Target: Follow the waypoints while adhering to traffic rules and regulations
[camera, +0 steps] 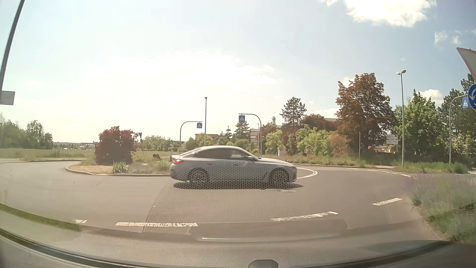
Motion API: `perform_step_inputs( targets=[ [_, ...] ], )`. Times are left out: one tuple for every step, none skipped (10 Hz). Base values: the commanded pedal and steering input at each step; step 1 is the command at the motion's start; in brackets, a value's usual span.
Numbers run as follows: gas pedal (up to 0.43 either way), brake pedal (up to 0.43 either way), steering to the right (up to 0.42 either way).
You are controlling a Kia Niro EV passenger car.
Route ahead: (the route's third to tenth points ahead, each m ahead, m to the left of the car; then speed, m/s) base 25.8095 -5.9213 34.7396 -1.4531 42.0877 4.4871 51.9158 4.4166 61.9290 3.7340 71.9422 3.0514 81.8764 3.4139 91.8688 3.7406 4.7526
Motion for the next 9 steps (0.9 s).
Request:
perform_step_inputs(
  targets=[
    [0.150, 0.000, 0.116],
    [0.177, 0.000, 0.156],
    [0.189, 0.000, 0.185],
    [0.197, 0.000, 0.201],
    [0.248, 0.000, 0.215],
    [0.299, 0.000, 0.226],
    [0.299, 0.000, 0.233],
    [0.299, 0.000, 0.240],
    [0.299, 0.000, 0.248]
  ],
)
